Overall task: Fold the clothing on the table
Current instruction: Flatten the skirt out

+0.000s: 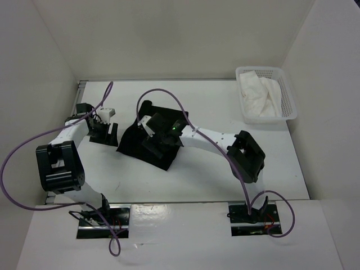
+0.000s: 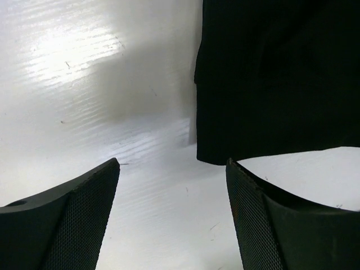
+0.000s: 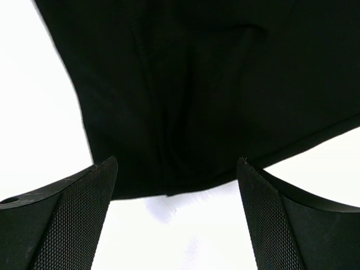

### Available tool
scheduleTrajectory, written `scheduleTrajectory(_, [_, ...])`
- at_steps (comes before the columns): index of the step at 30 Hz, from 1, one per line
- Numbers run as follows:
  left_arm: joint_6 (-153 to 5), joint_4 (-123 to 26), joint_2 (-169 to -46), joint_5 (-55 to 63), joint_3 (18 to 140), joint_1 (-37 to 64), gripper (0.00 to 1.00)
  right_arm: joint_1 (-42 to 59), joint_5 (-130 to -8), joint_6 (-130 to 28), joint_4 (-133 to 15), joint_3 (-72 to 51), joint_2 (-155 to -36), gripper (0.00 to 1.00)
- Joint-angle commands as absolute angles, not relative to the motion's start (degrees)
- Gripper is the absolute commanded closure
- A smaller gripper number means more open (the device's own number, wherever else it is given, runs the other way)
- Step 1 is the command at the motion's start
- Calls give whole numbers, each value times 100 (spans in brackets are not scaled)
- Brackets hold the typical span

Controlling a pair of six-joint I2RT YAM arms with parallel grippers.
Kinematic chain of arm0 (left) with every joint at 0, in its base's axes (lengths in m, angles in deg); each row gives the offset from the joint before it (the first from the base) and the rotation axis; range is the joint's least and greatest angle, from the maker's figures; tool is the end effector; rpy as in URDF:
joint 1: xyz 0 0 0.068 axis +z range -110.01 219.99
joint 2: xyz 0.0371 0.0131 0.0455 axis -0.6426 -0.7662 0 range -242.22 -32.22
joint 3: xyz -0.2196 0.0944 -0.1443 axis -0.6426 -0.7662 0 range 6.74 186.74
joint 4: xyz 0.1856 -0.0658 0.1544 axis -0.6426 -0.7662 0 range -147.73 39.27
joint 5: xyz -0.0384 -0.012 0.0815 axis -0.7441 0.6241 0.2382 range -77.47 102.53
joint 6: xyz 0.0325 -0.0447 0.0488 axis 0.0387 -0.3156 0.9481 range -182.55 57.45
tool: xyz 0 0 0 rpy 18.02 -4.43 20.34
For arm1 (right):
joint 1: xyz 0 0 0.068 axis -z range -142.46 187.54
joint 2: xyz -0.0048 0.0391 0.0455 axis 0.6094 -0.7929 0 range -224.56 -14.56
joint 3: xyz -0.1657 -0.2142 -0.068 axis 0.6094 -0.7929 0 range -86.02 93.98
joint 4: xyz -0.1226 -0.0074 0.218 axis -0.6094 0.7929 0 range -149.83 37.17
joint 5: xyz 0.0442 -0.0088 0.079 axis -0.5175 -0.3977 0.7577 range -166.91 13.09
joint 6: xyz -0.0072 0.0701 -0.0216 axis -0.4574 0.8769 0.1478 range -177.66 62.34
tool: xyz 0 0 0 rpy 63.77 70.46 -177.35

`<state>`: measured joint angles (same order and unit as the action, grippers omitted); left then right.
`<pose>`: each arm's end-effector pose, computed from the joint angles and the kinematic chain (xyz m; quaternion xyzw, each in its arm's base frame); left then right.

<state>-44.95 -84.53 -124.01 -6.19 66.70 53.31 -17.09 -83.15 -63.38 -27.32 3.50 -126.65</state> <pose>0.3088 0.0529 0.1916 0.0703 0.9625 -0.0977 0.2432 0.2586 0.3528 0.2192 -0.4648 0.8316 0.0768 0.2941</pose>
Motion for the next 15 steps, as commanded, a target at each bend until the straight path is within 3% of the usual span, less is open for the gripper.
scheduleTrajectory(1, [-4620,-8501,-12511,-865,6948,5221,17,-1519,-8289,-6416,-3355,328,-12627,10])
scheduleTrajectory(7, [-4620,-8501,-12881,-673,7002,5150,30,-1704,-8306,-6469,-3408,30,-12829,10])
scheduleTrajectory(15, [-4620,-8378,-12987,-619,7002,5150,31,-1704,-8727,-6636,-3338,-269,-13180,10])
